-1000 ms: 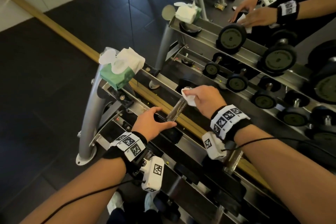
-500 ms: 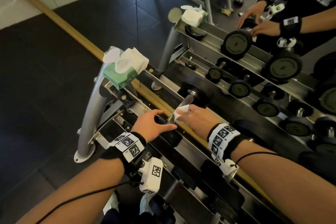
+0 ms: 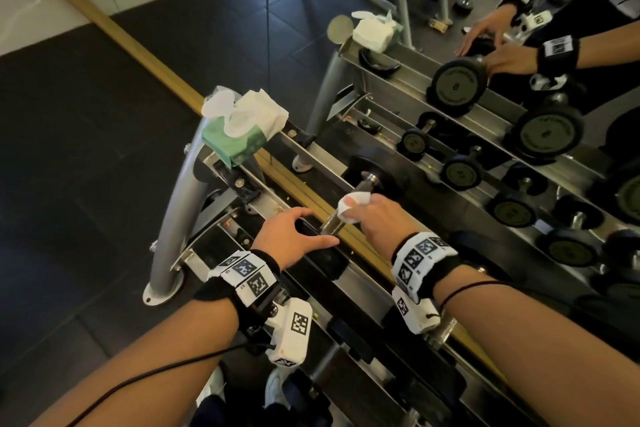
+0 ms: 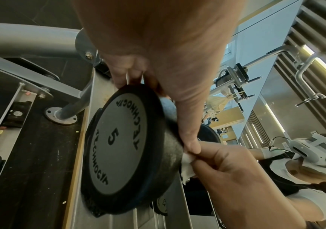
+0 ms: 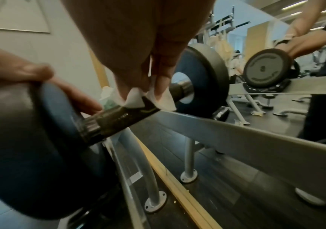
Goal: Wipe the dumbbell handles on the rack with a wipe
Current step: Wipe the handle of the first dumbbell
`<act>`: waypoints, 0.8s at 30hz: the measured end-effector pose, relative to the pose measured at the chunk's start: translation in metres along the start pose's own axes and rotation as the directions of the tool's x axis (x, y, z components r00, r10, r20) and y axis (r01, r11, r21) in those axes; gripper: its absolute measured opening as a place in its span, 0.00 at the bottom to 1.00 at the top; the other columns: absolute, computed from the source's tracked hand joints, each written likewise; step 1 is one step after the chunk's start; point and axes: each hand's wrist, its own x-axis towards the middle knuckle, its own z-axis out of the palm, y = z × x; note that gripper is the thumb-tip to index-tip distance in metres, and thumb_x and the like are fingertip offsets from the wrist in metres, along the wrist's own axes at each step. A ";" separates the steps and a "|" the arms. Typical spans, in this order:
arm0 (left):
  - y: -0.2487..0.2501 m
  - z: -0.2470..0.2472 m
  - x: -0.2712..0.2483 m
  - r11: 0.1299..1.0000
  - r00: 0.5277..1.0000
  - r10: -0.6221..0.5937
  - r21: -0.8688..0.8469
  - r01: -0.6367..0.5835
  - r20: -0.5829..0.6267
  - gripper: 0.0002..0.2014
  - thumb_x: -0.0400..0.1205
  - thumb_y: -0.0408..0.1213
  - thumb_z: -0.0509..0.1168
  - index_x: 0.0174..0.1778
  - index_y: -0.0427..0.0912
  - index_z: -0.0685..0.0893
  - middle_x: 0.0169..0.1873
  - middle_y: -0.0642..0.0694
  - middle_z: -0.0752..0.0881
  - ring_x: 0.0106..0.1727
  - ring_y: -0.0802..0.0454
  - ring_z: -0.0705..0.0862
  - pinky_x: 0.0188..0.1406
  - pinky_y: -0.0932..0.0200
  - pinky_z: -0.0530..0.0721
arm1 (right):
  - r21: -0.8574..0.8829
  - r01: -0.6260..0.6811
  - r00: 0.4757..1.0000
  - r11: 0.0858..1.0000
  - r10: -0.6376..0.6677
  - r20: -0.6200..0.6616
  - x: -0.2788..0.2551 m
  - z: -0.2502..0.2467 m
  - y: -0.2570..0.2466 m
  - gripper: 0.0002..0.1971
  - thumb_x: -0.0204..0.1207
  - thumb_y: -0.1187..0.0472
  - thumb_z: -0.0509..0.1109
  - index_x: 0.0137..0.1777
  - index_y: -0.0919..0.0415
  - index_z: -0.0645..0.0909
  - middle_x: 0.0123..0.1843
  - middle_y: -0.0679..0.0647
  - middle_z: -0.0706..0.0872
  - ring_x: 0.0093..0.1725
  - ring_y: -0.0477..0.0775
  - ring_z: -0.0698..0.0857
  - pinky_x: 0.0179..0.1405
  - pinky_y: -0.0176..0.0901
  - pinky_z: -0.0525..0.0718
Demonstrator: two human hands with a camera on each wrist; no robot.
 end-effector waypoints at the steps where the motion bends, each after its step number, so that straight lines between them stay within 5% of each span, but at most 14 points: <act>1: 0.000 0.000 0.000 1.000 1.000 0.004 -0.002 -0.004 0.000 0.42 0.66 0.62 0.77 0.77 0.57 0.73 0.76 0.48 0.76 0.75 0.49 0.74 0.61 0.58 0.71 | -0.021 0.036 0.999 0.999 -0.036 0.040 0.001 0.000 -0.004 0.22 0.79 0.66 0.66 0.72 0.51 0.78 0.70 0.61 0.79 0.68 0.63 0.79 0.66 0.54 0.79; 6: 0.002 -0.001 -0.002 1.000 1.000 0.010 0.016 -0.010 0.004 0.43 0.66 0.62 0.77 0.77 0.56 0.72 0.77 0.47 0.75 0.76 0.49 0.73 0.68 0.53 0.73 | 0.114 0.070 0.965 0.991 -0.096 0.245 0.004 -0.019 -0.010 0.19 0.83 0.63 0.63 0.69 0.44 0.81 0.70 0.56 0.82 0.71 0.57 0.78 0.74 0.51 0.73; 10: 0.003 -0.003 -0.001 1.000 1.000 -0.005 0.019 0.005 0.018 0.44 0.66 0.63 0.77 0.78 0.56 0.72 0.77 0.46 0.76 0.76 0.47 0.74 0.70 0.50 0.75 | 0.162 -0.077 0.995 0.984 0.066 0.069 0.007 -0.045 0.007 0.17 0.82 0.60 0.64 0.67 0.44 0.81 0.63 0.54 0.84 0.57 0.55 0.83 0.62 0.47 0.82; 13: 0.003 -0.002 -0.002 0.999 1.000 0.001 0.039 -0.002 0.013 0.44 0.66 0.64 0.76 0.78 0.56 0.72 0.76 0.46 0.76 0.76 0.48 0.74 0.70 0.50 0.75 | -0.110 -0.072 0.997 0.991 0.074 0.014 0.011 -0.051 0.014 0.20 0.80 0.65 0.65 0.68 0.45 0.78 0.54 0.58 0.85 0.50 0.55 0.81 0.54 0.48 0.83; 15: 0.002 -0.002 -0.002 0.999 1.000 0.005 0.034 -0.005 0.011 0.43 0.66 0.64 0.76 0.78 0.56 0.72 0.76 0.47 0.76 0.76 0.48 0.74 0.70 0.51 0.75 | -0.225 -0.034 0.996 0.974 0.053 0.079 0.010 -0.046 0.010 0.20 0.80 0.66 0.64 0.70 0.50 0.75 0.55 0.60 0.84 0.54 0.59 0.81 0.54 0.50 0.82; 21: 0.001 -0.002 -0.003 1.000 1.000 0.012 0.020 -0.012 0.002 0.43 0.66 0.63 0.77 0.77 0.56 0.73 0.76 0.48 0.76 0.75 0.49 0.75 0.66 0.54 0.73 | -0.161 0.020 0.977 0.987 0.015 0.215 0.002 -0.025 -0.010 0.26 0.80 0.69 0.64 0.74 0.45 0.73 0.65 0.59 0.79 0.64 0.61 0.82 0.64 0.50 0.82; 24: 0.002 -0.002 -0.004 1.000 1.000 0.022 0.013 -0.022 0.008 0.43 0.67 0.62 0.77 0.78 0.55 0.72 0.77 0.47 0.75 0.76 0.49 0.74 0.68 0.53 0.72 | -0.165 0.127 0.949 0.978 -0.072 0.305 0.001 -0.023 -0.019 0.22 0.81 0.66 0.64 0.74 0.52 0.72 0.68 0.60 0.80 0.67 0.61 0.81 0.65 0.47 0.79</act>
